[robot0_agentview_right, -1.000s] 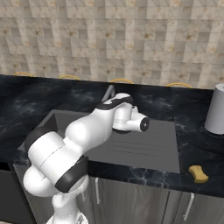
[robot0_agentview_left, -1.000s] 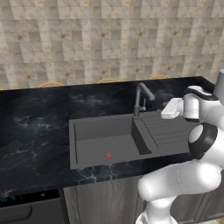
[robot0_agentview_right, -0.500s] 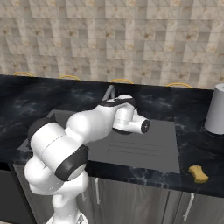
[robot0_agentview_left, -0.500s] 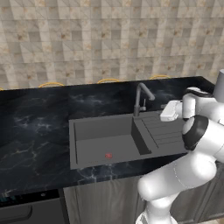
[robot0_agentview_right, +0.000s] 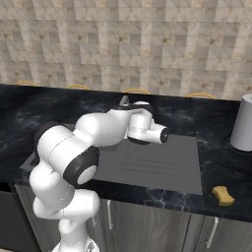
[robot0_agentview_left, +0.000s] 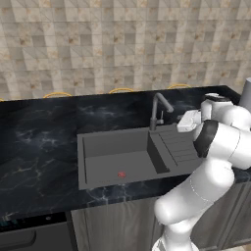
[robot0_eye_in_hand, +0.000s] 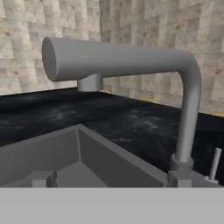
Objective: Soak the sponge with water for a few seconds and then drop it inside the sink.
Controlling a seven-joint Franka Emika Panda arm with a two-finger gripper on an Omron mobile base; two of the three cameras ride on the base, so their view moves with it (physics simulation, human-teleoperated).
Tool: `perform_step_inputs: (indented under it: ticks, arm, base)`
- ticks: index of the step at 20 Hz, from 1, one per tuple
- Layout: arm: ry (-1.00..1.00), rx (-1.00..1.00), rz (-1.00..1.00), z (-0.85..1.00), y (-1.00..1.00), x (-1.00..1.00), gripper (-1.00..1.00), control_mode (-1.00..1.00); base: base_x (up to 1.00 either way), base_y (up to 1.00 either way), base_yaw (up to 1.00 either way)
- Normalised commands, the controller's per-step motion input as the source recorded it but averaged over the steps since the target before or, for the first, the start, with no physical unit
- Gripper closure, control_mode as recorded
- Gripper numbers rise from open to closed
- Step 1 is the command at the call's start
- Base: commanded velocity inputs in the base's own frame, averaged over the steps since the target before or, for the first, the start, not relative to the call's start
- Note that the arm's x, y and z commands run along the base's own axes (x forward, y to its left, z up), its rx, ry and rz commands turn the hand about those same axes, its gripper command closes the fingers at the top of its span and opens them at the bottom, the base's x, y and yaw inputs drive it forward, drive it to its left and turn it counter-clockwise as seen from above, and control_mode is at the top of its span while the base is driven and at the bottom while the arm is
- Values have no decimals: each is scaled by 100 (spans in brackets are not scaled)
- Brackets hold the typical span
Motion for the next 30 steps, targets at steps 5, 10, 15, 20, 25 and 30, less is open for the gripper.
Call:
perform_step_inputs:
  ticks: [5,10,15,20,25,30]
  arm:
    - [0,1,0,0,0,34,-100,-100]
    - [0,0,0,0,0,32,-100,-100]
    - [0,0,0,0,0,24,-100,-100]
    - [0,0,0,-7,0,17,-100,-100]
    - [0,0,0,-16,0,14,-100,-100]
    - [-3,0,-3,-10,0,10,-100,-100]
  base:
    - [0,0,0]
    - [0,0,0]
    - [0,0,0]
    - [0,0,0]
    - [0,0,0]
    - [0,0,0]
